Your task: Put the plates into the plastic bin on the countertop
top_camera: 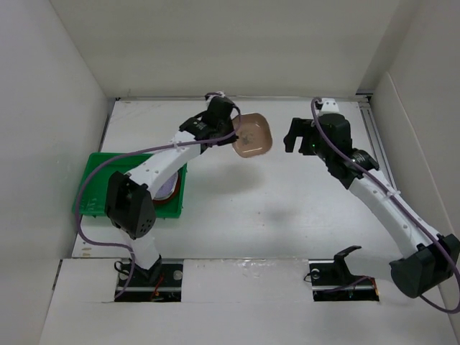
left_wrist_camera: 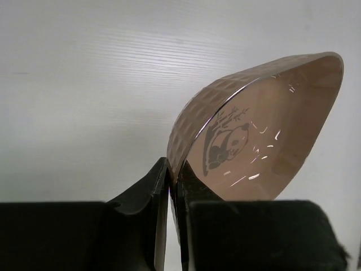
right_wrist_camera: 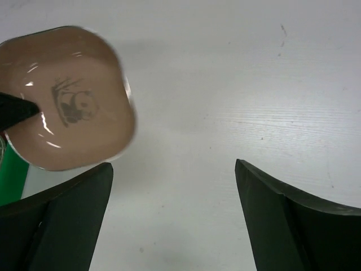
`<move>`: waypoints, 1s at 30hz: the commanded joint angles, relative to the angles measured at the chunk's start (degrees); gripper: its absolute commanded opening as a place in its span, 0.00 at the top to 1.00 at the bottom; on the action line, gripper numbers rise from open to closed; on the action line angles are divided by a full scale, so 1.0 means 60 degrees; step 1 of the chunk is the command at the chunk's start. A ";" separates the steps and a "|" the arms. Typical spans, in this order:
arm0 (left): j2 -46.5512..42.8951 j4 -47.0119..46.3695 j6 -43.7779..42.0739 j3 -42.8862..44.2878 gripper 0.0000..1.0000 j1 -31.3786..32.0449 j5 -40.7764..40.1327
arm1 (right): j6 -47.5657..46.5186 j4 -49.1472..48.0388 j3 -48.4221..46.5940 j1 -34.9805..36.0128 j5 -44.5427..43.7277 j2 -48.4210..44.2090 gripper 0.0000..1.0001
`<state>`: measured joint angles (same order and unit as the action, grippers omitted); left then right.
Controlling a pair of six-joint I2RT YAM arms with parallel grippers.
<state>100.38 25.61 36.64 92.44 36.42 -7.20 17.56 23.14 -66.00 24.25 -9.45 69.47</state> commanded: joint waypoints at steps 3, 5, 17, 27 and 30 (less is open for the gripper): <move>-0.1990 0.0537 0.0176 -0.1529 1.00 -0.1849 -0.0821 | -0.0232 -0.0267 0.0333 -0.0642 -0.0037 -0.0666 0.03; -0.3044 0.0378 0.0659 -0.2366 1.00 -0.3078 -0.0559 | -0.0421 -0.0370 0.0539 -0.0759 0.0169 -0.0754 0.03; -0.7486 -0.0078 0.2520 -0.7596 1.00 -0.7755 0.0263 | -0.0510 -0.1263 0.1390 -0.0571 0.1825 -0.0754 0.03; -0.8202 -0.0109 0.3370 -0.8304 0.45 -0.7755 0.0658 | -0.0686 -0.1161 0.1302 -0.0278 0.1912 -0.1354 0.03; -0.8598 0.0316 0.3079 -0.7792 0.01 -0.7755 0.0658 | -0.0686 -0.1161 0.1302 -0.0277 0.1825 -0.1457 0.03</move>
<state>52.34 26.59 55.27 41.52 -9.98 -3.86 14.37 18.87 -57.17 21.85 1.32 62.24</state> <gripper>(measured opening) 0.923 0.965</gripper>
